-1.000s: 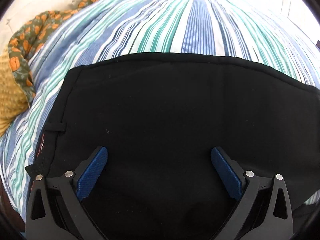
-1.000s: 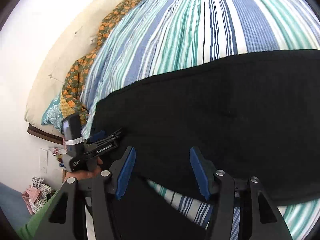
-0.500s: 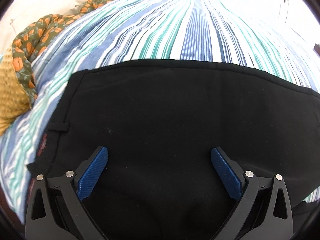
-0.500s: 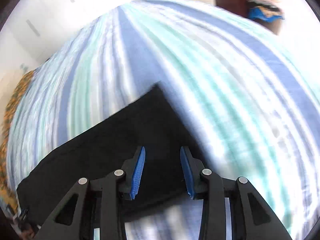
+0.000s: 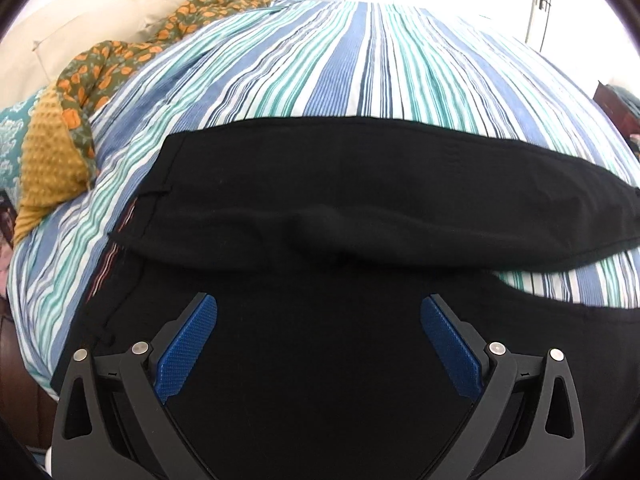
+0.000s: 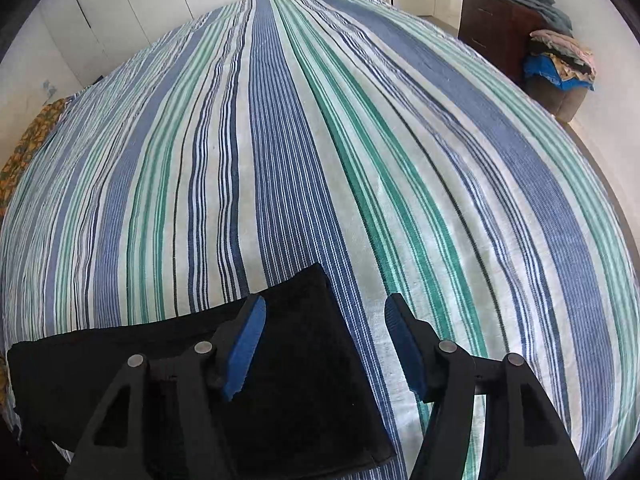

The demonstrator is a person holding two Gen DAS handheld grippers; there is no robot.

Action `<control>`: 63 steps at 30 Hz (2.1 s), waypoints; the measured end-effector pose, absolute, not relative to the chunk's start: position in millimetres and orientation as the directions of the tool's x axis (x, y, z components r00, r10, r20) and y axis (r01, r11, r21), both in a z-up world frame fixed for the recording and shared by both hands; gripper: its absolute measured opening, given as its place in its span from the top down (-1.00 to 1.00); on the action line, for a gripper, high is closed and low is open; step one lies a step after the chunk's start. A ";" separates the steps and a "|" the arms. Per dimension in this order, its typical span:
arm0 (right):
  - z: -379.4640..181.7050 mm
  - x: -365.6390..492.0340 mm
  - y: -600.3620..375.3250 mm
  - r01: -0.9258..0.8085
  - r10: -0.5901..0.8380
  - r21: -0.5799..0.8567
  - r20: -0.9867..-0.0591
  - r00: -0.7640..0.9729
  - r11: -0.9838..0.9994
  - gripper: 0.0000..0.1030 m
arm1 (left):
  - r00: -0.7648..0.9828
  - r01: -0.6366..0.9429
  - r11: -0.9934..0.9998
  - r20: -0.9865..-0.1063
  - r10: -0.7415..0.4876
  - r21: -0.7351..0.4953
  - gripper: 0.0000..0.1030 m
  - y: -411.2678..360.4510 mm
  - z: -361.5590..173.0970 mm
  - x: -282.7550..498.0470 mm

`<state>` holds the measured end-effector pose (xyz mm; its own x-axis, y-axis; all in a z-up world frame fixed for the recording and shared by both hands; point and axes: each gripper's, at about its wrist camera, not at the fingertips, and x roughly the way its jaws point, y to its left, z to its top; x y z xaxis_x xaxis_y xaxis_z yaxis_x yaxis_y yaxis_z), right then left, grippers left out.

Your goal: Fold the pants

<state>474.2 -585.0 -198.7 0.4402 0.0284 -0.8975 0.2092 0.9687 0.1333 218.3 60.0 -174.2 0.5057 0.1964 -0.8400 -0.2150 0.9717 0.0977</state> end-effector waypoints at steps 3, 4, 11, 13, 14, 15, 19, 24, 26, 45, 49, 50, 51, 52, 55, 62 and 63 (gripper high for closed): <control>-195.4 462.6 -579.3 0.176 0.001 0.094 -0.885 0.466 0.980 0.86 | 0.468 -0.211 0.971 -0.860 0.204 0.115 -0.98 63.5 -184.2 202.0; -183.9 450.6 -572.0 0.138 0.010 0.094 -0.857 0.516 0.986 0.87 | 0.460 -0.213 0.970 -0.864 0.202 0.114 -0.98 65.4 -186.9 198.9; -97.1 273.6 -536.9 -0.027 0.059 0.057 -0.693 0.718 0.998 0.89 | 0.463 -0.227 0.972 -0.871 0.162 0.059 -0.98 59.7 -189.9 182.8; -93.1 216.4 -532.0 -0.022 0.058 0.061 -0.688 0.724 0.998 0.93 | 0.480 -0.221 0.975 -0.866 0.141 0.036 -0.98 53.1 -186.4 179.9; -96.1 190.3 -531.2 -0.006 0.046 0.060 -0.694 0.719 0.998 0.93 | 0.487 -0.213 0.977 -0.864 0.131 0.028 -0.98 49.4 -185.0 178.5; -103.2 167.0 -531.7 0.027 0.021 0.057 -0.711 0.703 0.998 0.95 | 0.494 -0.201 0.979 -0.861 0.120 0.021 -0.98 44.7 -183.0 177.1; -134.4 101.1 -538.6 0.228 -0.156 -0.026 -0.806 0.571 0.973 0.52 | 0.513 -0.144 0.990 -0.854 0.079 0.005 -0.98 24.2 -177.1 166.1; -127.0 51.5 -487.0 0.220 -0.107 0.055 -0.744 0.659 0.974 -0.84 | 0.511 -0.141 0.990 -0.858 0.051 -0.025 -0.98 12.7 -173.9 151.2; -130.6 60.2 -446.0 0.121 -0.003 0.103 -0.749 0.662 0.987 -0.84 | 0.519 -0.151 0.987 -0.854 0.031 -0.056 -0.98 13.3 -171.3 145.0; -196.5 117.3 -285.7 -0.140 0.175 0.115 -0.805 0.566 0.983 -0.85 | 0.486 -0.169 0.985 -0.867 0.107 0.027 -0.98 10.4 -188.3 134.9; -220.0 107.3 -293.8 -0.128 0.086 0.015 -0.816 0.572 0.992 -0.85 | 0.494 -0.172 0.985 -0.863 0.104 0.020 -0.98 11.7 -190.5 133.8; -220.9 107.1 -296.5 -0.127 0.091 0.021 -0.813 0.575 0.992 -0.85 | 0.500 -0.174 0.985 -0.860 0.106 0.020 -0.98 12.0 -190.4 133.8; -219.2 107.9 -299.4 -0.118 0.090 0.025 -0.808 0.583 0.993 -0.85 | 0.504 -0.175 0.984 -0.857 0.107 0.020 -0.98 11.6 -190.6 134.2; -217.2 108.7 -301.8 -0.108 0.091 0.033 -0.800 0.593 0.994 -0.85 | 0.509 -0.177 0.984 -0.854 0.109 0.020 -0.98 11.8 -190.7 134.4; -218.9 111.3 -307.5 -0.083 0.104 0.067 -0.793 0.600 0.994 -0.85 | 0.517 -0.182 0.983 -0.848 0.113 0.020 -0.98 12.5 -190.2 134.7; -233.1 115.8 -312.7 -0.084 0.149 0.123 -0.816 0.558 0.989 -0.97 | 0.551 -0.204 0.979 -0.827 0.115 -0.001 -0.98 16.0 -183.2 150.7; -229.3 114.8 -313.8 -0.086 0.153 0.126 -0.817 0.557 0.988 -0.96 | 0.560 -0.212 0.977 -0.820 0.121 -0.001 -0.98 17.4 -183.3 153.4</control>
